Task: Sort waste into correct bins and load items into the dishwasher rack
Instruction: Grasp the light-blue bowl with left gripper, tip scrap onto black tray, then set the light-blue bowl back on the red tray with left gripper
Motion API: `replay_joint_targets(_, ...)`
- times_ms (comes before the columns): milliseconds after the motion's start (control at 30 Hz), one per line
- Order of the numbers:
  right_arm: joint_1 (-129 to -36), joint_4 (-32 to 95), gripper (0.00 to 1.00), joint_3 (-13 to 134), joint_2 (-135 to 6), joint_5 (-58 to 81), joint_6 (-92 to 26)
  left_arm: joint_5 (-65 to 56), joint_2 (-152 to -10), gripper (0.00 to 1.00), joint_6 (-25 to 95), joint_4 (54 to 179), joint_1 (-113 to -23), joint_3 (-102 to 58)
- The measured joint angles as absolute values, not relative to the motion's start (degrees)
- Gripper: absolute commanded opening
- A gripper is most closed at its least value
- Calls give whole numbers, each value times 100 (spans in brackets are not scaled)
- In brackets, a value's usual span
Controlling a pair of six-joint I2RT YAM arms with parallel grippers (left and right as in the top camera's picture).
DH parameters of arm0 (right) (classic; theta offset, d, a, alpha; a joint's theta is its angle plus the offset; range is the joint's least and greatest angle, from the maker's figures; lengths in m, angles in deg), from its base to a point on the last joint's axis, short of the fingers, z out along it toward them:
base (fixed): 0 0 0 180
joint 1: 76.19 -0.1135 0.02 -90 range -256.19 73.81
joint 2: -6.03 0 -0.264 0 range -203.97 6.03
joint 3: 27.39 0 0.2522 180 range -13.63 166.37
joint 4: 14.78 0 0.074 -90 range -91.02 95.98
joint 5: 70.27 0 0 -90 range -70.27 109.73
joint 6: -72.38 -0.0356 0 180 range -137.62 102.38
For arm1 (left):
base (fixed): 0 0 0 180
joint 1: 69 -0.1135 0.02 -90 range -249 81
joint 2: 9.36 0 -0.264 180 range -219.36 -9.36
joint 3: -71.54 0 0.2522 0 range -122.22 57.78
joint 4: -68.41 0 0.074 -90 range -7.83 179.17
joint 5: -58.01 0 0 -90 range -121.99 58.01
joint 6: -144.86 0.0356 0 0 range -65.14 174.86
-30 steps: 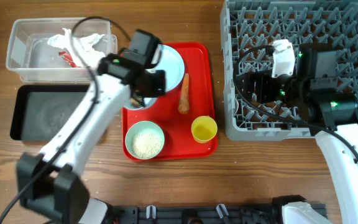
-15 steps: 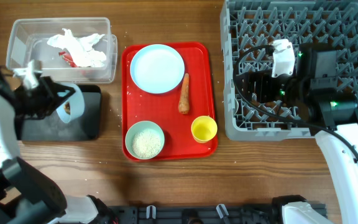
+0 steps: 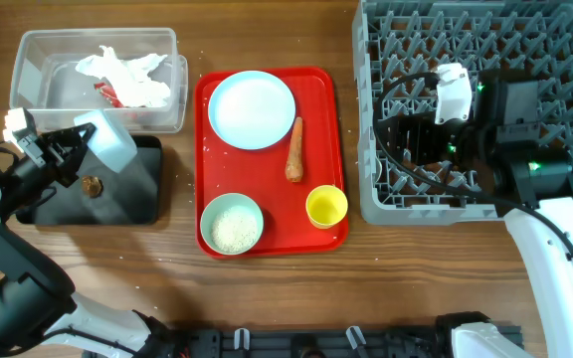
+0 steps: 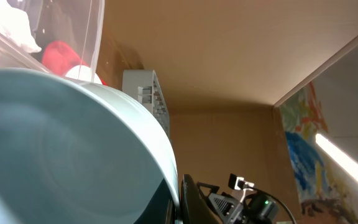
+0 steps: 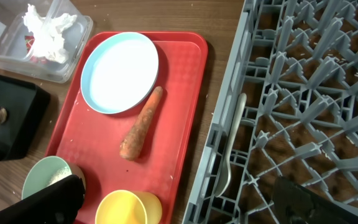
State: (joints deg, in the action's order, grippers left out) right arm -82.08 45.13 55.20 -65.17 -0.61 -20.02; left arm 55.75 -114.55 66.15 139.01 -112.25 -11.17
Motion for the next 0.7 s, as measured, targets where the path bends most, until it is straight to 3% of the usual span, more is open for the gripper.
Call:
replay_joint_targets(167, -8208, 4507, 100, 5520, -6517, -61, -2002, 5234, -11199, 4, 6607, 14072, -10595, -1126)
replay_joint_targets(333, -8208, 4511, 100, 5520, -6517, -56, -2002, 2216, -9721, 4, 5549, 13036, -7911, -1473)
replay_joint_targets(400, -8208, 4518, 100, 5520, -6517, -58, -2002, 494, -9603, 4, 5236, 12793, -6558, -1506)
replay_joint_targets(500, -8208, 4526, 100, 5520, -6517, -58, -2002, -1353, -9903, 4, 5096, 12614, -5245, -1506)
replay_joint_targets(700, -8208, 4546, 100, 5520, -6517, -58, -2002, -3200, -11039, 4, 4902, 12662, -4224, -1504)
